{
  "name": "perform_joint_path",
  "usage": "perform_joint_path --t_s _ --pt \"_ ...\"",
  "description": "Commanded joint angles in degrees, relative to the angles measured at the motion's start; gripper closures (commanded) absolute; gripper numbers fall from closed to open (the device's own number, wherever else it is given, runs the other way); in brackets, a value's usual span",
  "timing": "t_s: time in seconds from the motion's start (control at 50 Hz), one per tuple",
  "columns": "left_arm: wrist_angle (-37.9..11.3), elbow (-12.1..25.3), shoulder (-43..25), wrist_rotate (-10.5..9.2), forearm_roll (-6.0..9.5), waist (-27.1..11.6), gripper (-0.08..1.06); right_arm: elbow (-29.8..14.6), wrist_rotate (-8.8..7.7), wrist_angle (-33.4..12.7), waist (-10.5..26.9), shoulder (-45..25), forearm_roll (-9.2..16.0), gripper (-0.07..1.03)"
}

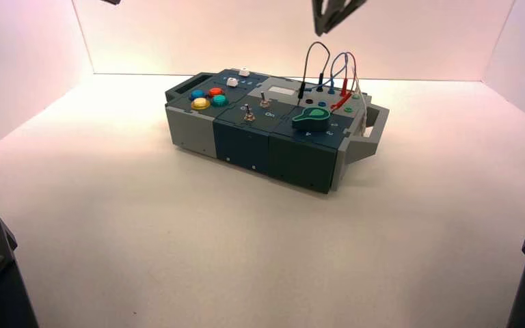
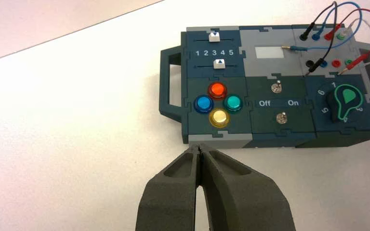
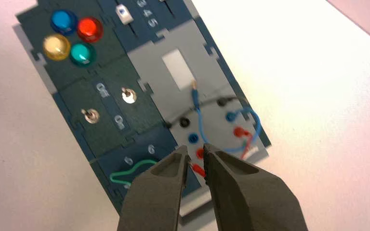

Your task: Push the blue button with the right gripper.

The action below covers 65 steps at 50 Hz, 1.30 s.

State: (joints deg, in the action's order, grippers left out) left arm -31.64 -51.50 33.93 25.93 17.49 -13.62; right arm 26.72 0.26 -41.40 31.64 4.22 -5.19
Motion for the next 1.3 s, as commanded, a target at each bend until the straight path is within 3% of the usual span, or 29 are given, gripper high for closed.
perform_joint_path --t_s 0.02,0.18,0.32,0.52,0.72,0.86,0.88,0.98,1.12,1.3 --pt "0.0 1.7 0.7 -0.26 0.09 0.4 1.01 -2.9 -0.44 -0.2 1.1 0.1 0.1 0.82" --pt "0.0 1.8 1.1 0.35 -0.18 0.5 1.01 -5.5 -1.14 -2.0 2.0 -1.6 0.1 0.91" --pt "1.2 1.8 3.3 2.02 -0.18 0.5 1.01 -8.8 -2.37 -4.6 2.5 -4.1 0.2 0.99" --pt "5.3 -0.3 8.6 2.02 -0.09 0.6 1.01 -12.7 -3.43 -5.0 4.2 -7.8 1.2 0.99" --pt "5.4 -2.4 12.9 1.76 0.0 0.5 1.01 -17.0 -4.66 -6.3 6.4 -12.9 3.6 0.99" --pt "5.4 -3.2 14.0 0.88 0.0 0.5 1.01 -18.4 -4.83 -6.5 6.9 -14.4 5.4 0.99" --pt "5.4 -3.8 14.6 -0.18 0.0 0.5 1.01 -19.6 -5.01 -6.5 7.5 -15.9 6.9 0.99" --pt "5.4 -4.1 14.9 -0.97 0.18 0.6 1.01 -20.9 -6.06 -6.6 8.0 -17.5 8.0 0.99" --pt "5.4 -4.6 15.3 -4.04 0.26 0.5 1.01 -22.3 -7.38 -6.7 9.1 -19.2 8.3 0.99" --pt "5.4 -4.9 15.3 -5.1 0.26 0.5 1.01 -25.6 -8.26 -5.9 10.6 -22.1 8.5 0.99"
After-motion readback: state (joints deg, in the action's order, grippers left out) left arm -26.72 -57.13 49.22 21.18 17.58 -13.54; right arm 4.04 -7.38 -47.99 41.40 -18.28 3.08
